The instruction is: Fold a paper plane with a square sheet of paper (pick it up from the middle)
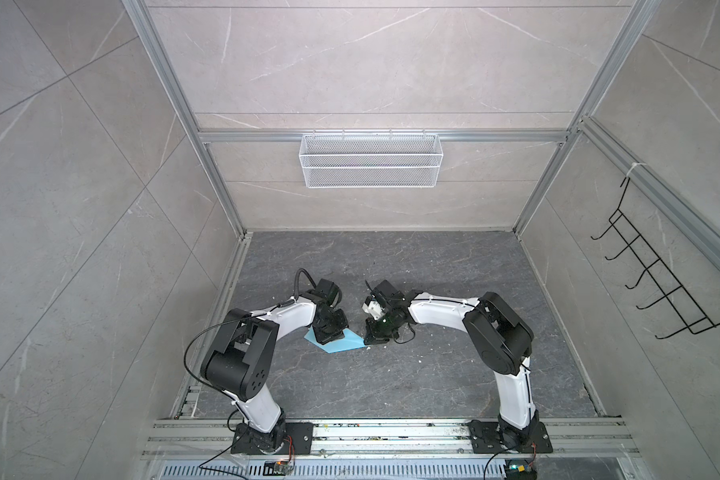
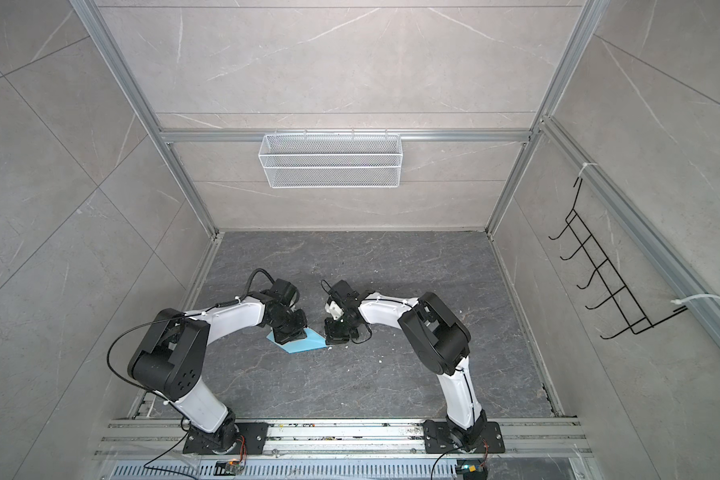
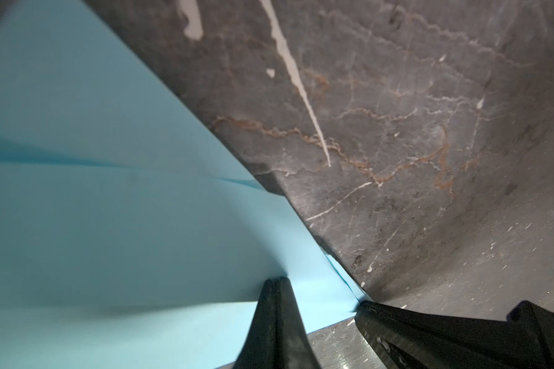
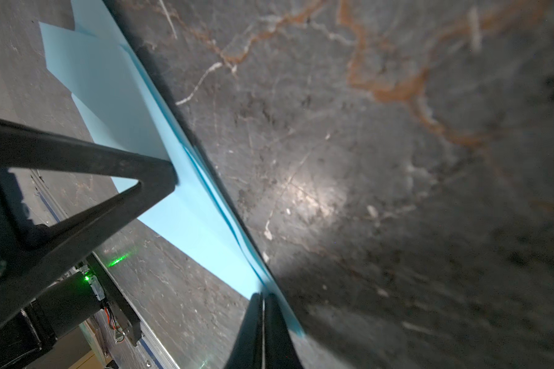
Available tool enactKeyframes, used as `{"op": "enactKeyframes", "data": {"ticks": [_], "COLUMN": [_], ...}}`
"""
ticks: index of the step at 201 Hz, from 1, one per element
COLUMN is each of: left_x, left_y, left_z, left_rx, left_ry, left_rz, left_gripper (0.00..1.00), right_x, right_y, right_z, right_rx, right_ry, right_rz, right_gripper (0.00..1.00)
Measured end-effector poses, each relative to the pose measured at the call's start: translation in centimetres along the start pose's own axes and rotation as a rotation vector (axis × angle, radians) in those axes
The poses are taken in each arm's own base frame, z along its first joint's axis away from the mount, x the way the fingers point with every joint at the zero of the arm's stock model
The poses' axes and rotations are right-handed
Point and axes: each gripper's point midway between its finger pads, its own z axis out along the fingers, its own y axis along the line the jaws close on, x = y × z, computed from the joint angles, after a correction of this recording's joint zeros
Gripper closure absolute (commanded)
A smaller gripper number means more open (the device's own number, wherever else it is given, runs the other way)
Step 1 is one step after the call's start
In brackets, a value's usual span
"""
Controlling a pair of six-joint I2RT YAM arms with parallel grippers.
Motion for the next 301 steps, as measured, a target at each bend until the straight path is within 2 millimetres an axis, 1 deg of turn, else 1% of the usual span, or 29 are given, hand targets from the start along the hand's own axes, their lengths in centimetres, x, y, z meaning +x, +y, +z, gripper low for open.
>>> {"op": "enactKeyframes", "data": {"ticks": [39,71,89,108,136,149,165,199,217,261,301], "left_x": [0.0,0.0,0.0,0.0,0.0,0.0,0.0,0.0,0.0,0.0,0.0], "left_y": [0.0,0.0,0.0,0.0,0.0,0.0,0.0,0.0,0.0,0.0,0.0], "left_z": [0.0,0.0,0.0,0.0,0.0,0.0,0.0,0.0,0.0,0.0,0.0], "left_rx": [-0.001,-0.001,-0.001,-0.001,0.0,0.0,0.0,-0.001,-0.002,-0.004,-0.004], "left_ry": [0.001,0.001,0.001,0.001,0.001,0.001,0.001,0.002,0.003,0.005,0.005], "left_rz": [0.0,0.0,0.0,0.0,0.0,0.0,0.0,0.0,-0.001,-0.001,0.0], "left_gripper": [0.98,0.98,0.98,0.98,0.98,0.98,0.98,0.97,0.98,0.98,0.98], "right_x": [0.1,0.4,0.1,-0.2,-1.1,-1.8,-2.2,-1.7,-1.3,-1.0,-0.2], "right_y": [-0.3,-1.4,-1.3,-0.2,2.9,4.1,4.6,3.0,2.5,1.6,0.5], "right_z": [-0.1,-1.1,-1.7,-2.2,-2.4,-2.0,-1.3,0.8,1.3,1.4,0.5], "right_rx": [0.004,0.035,0.033,0.017,-0.03,-0.051,-0.061,-0.037,-0.025,-0.022,-0.022], "right_ry": [-0.005,-0.025,-0.041,-0.055,-0.075,-0.081,-0.077,-0.028,-0.009,-0.003,-0.014], "right_rz": [0.002,0.02,0.019,-0.01,-0.072,-0.095,-0.104,-0.074,-0.061,-0.033,0.0], "right_gripper": [0.91,0.9,0.9,0.9,0.9,0.91,0.9,0.91,0.91,0.92,0.92]}}
